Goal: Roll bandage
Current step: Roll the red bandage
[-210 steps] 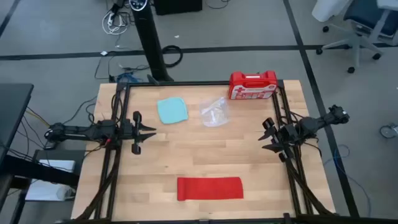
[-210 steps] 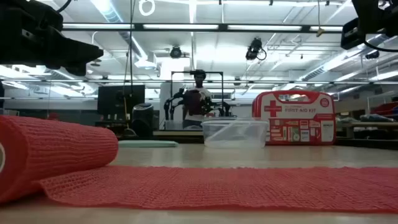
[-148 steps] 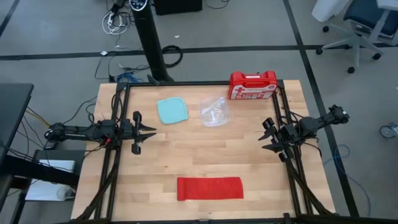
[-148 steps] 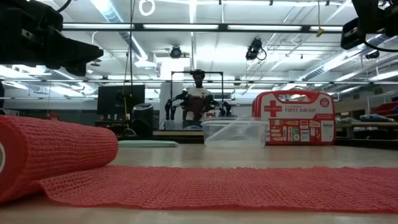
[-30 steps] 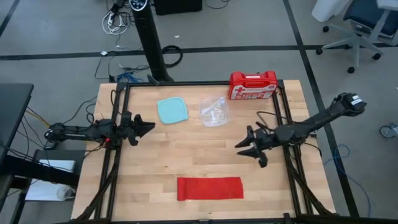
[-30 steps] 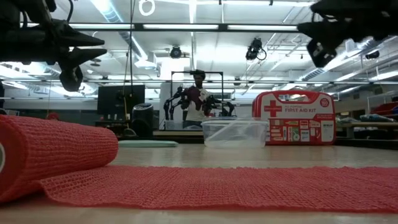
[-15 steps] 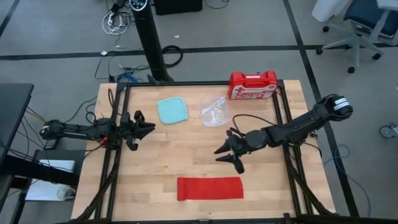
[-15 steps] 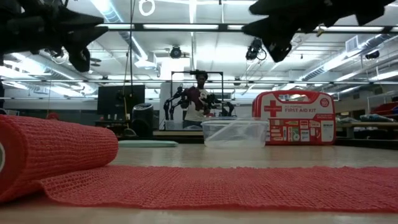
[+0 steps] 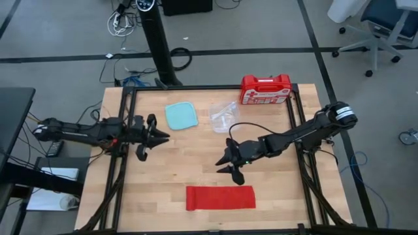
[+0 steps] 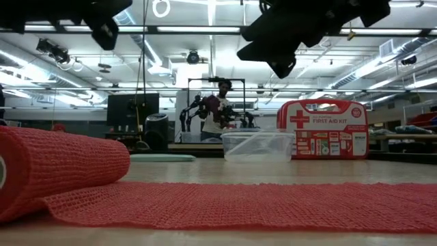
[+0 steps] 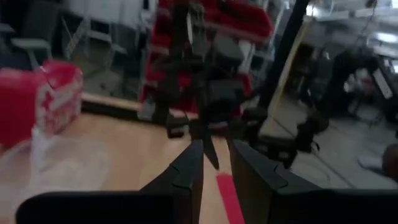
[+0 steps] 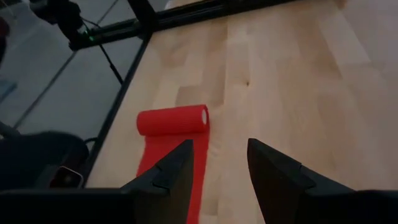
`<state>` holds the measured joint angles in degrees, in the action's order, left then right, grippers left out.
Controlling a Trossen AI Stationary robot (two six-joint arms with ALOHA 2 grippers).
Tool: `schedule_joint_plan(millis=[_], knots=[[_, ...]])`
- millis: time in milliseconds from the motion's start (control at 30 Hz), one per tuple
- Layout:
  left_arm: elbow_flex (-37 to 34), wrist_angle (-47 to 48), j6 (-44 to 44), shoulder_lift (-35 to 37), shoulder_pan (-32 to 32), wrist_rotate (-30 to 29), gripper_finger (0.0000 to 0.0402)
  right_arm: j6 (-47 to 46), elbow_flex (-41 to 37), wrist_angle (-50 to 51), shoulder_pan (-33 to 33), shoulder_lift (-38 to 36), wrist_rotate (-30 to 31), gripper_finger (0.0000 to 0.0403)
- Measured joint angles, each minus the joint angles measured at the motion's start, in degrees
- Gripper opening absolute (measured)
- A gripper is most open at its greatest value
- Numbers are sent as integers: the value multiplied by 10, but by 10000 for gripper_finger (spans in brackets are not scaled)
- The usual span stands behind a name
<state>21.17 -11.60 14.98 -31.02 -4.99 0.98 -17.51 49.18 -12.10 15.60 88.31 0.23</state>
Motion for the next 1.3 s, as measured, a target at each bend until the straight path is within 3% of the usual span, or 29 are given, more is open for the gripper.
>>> schedule_joint_plan(millis=[233, 500, 700, 933, 1300], knots=[[85, 69, -26, -122, -8, 63, 85, -3, 6, 3, -22, 8, 0, 152], [98, 82, -58, -185, -18, 48, 85, -27, 6, 40, -23, 8, 15, 152], [97, 66, -7, -205, -54, 42, 85, -14, 6, 55, -18, 8, 6, 152], [97, 22, 33, -224, -157, -39, 85, 2, 24, 72, -5, 11, -1, 152], [97, -1, 67, -226, -304, -254, 85, 64, 231, 171, 49, 159, -3, 152]])
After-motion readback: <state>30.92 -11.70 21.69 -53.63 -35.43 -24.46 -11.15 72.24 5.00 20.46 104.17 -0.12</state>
